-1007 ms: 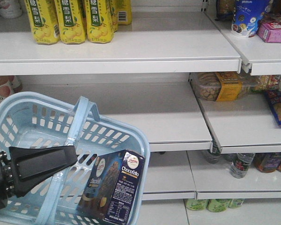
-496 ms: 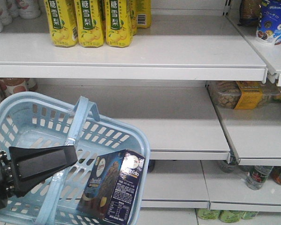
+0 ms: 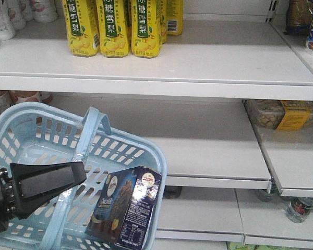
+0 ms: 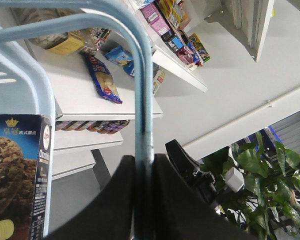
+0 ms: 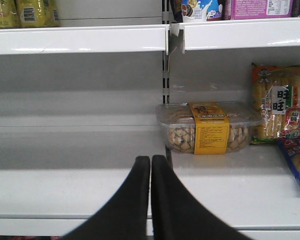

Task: Left arm holds basket, right arm returns cookies
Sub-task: 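Drive the base up to the snack shelf with yellow drink bottles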

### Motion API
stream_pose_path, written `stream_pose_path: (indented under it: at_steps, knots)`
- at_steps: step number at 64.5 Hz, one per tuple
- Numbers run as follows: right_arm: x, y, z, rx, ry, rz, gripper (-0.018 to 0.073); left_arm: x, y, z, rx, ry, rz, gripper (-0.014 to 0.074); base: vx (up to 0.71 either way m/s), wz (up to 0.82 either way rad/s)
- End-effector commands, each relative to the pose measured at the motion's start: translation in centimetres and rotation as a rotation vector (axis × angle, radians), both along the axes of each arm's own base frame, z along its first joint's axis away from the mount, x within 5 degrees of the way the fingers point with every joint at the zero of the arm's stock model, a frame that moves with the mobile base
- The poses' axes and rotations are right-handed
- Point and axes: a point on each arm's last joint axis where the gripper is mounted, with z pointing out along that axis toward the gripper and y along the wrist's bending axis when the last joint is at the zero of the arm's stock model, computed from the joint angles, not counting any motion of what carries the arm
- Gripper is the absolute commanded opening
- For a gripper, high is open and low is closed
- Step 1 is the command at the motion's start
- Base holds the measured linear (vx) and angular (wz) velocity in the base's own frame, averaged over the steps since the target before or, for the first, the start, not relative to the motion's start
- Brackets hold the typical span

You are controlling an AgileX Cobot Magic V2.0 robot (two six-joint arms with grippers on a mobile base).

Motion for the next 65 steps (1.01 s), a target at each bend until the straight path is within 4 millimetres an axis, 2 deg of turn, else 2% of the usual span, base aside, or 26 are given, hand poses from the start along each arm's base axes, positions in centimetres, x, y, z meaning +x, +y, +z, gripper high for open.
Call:
stream_pose_path:
  at_steps: [1,65]
  knots:
    - [0.0,0.16,0.03,-0.022,-0.063,0.015,-0.0003,-0.23,-0.06,2.06,-0.124,-0.038,-0.007,-0.0007,0.06,0.08]
    - [0.0,0.16,0.03,-0.022,-0.063,0.015,-0.0003,-0.23,-0.06,2.06,-0.124,-0.038,-0.007,-0.0007,0.09,0.01]
